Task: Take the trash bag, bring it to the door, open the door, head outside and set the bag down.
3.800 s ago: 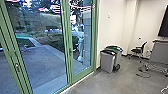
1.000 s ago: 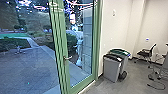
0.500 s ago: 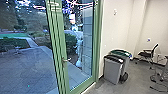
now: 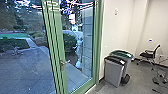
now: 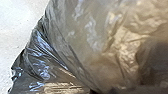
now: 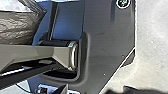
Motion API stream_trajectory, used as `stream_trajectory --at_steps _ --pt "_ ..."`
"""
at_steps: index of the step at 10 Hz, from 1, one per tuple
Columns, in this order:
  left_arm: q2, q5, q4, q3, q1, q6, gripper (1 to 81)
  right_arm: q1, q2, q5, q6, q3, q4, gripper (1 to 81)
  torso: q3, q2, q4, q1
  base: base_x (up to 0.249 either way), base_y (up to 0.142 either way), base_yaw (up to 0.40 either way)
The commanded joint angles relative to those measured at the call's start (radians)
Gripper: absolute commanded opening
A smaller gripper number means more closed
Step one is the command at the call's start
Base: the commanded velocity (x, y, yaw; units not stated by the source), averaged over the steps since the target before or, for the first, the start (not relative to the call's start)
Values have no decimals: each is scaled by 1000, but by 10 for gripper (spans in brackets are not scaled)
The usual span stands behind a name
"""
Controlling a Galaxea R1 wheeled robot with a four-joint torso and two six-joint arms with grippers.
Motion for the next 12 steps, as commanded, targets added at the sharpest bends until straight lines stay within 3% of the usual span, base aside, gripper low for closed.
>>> stream_trajectory --at_steps 1,12 --pt "3 70 -8 2 -54 1 10 40 0 -52 -1 -2 -2 811 0 0 0 0 160 0 0" --pt "1 70 -6 2 -54 2 10 40 3 -52 -1 -5 0 811 0 0 0 0 147 0 0"
